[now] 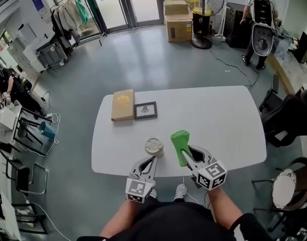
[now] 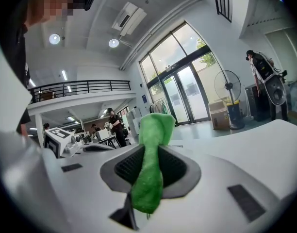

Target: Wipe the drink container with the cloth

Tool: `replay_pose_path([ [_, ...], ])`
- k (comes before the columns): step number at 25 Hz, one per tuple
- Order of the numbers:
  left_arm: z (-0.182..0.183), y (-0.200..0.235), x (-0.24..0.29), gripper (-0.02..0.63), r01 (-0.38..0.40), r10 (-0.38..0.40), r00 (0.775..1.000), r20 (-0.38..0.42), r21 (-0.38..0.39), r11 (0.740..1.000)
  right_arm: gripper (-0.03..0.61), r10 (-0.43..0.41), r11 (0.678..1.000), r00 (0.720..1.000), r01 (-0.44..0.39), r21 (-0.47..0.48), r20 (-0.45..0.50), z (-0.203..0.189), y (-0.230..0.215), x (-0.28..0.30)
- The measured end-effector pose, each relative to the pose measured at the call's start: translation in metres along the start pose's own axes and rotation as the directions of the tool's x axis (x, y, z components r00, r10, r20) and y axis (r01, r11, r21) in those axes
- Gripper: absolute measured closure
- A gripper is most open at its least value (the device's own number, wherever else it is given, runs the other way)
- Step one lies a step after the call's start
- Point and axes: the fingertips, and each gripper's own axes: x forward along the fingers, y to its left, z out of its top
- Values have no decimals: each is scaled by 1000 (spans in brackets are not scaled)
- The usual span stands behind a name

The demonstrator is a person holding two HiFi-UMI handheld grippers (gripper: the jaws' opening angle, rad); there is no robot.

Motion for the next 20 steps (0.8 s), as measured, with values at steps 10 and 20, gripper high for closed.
replay_pose_path([
  [10,-11,22,3,604,-82,81,996,-25,-32,996,483,21,998,999,-18,60,-46,-19,-18,13],
  [20,-28,22,9,604,-99,95,993,-64,-64,993,483,72,990,994,-60,127,-86,-37,-23,40],
])
